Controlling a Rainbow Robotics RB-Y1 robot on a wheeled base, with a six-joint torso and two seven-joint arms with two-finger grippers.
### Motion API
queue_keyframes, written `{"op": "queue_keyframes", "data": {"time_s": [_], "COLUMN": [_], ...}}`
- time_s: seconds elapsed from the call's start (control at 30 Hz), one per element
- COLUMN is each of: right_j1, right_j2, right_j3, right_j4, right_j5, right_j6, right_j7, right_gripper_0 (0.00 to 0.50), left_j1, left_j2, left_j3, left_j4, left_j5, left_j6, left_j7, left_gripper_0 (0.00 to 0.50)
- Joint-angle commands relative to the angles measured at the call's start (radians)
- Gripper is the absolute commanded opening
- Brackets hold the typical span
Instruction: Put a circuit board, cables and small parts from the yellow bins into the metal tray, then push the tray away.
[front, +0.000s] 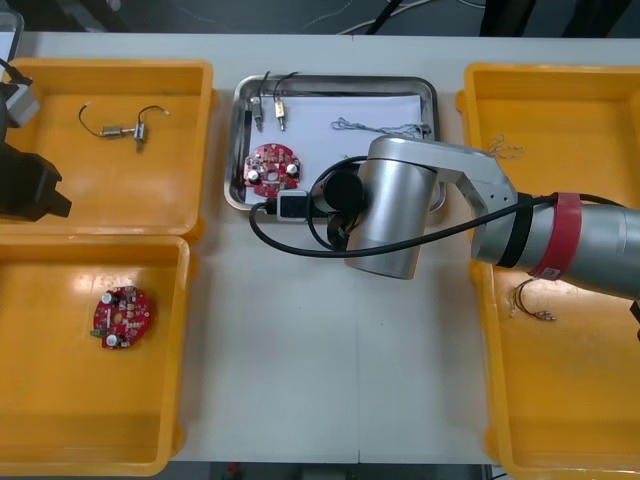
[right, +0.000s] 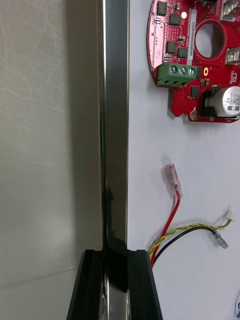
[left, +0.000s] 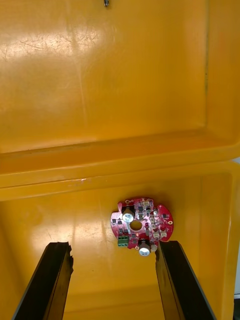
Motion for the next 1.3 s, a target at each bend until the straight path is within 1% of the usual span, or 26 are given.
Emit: {"op": "queue_keyframes", "data": {"time_s": [0.03, 0.27, 0.43, 0.83, 1.3], "right_j1": [-0.052, -0.063, -0.075, -0.096, -0.107], "right_j2": [0.017, 0.017, 0.023, 0.032, 0.031], "right_j3": [-0.046, -0.049, -0.049, -0.049, -0.051], "right_j4": [0.017, 0.049, 0.09, 0.156, 0.172], "right_j5": [0.009, 0.009, 0.009, 0.008, 0.006], "right_j6": [-0.037, -0.06, -0.1, -0.155, -0.172], "right_j7": [0.05, 0.073, 0.091, 0.116, 0.114], "right_gripper_0": [0.0, 0.0, 0.0, 0.0, 0.0], "left_j1": [0.017, 0.017, 0.017, 0.017, 0.017], "left_j2": [-0.01, -0.01, -0.01, -0.01, -0.01], "left_j3": [0.032, 0.032, 0.032, 0.032, 0.032], "left_j4": [-0.026, -0.026, -0.026, -0.026, -0.026], "left_j5": [0.001, 0.001, 0.001, 0.001, 0.001], "left_j6": [0.006, 0.006, 0.006, 0.006, 0.006], "left_j7": [0.06, 0.06, 0.06, 0.06, 0.06], "left_gripper_0": [0.5, 0.5, 0.5, 0.5, 0.5]}}
